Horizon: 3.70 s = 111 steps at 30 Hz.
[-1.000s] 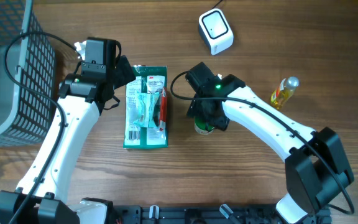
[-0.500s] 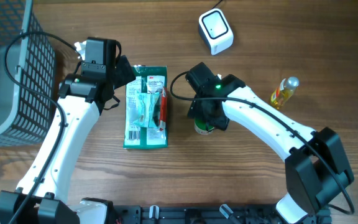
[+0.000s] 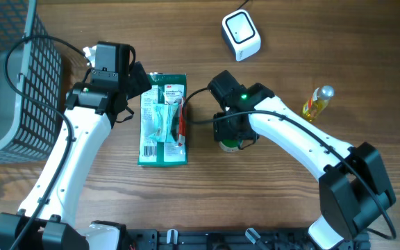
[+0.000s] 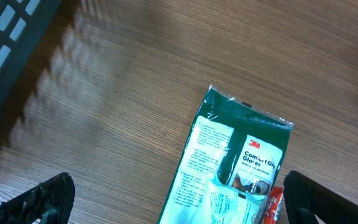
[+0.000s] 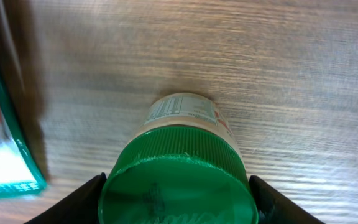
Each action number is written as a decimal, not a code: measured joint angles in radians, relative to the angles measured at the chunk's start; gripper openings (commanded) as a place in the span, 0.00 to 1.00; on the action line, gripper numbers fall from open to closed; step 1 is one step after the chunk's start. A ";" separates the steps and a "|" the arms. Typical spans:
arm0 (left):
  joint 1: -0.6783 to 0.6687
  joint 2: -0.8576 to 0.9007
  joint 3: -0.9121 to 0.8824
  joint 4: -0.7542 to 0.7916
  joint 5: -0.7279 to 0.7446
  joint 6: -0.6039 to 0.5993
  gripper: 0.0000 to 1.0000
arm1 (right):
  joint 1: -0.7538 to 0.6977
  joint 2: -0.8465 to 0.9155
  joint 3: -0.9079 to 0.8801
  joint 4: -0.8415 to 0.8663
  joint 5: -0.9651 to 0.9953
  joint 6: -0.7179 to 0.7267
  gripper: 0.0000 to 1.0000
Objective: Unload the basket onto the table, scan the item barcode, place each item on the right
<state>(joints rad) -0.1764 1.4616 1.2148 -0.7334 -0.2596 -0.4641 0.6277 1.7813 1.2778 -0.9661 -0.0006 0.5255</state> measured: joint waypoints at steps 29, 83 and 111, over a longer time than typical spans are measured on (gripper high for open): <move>0.000 0.000 0.000 0.000 0.000 0.000 1.00 | 0.000 0.001 -0.002 -0.057 0.011 0.074 0.70; 0.000 0.000 0.000 0.000 0.000 0.000 1.00 | 0.000 0.006 -0.002 0.006 0.051 0.084 1.00; 0.000 0.000 0.000 0.000 0.000 0.000 1.00 | 0.000 0.061 -0.047 0.056 0.055 0.031 0.91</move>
<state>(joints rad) -0.1764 1.4616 1.2148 -0.7334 -0.2596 -0.4641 0.6277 1.8423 1.2308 -0.9104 0.0540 0.5560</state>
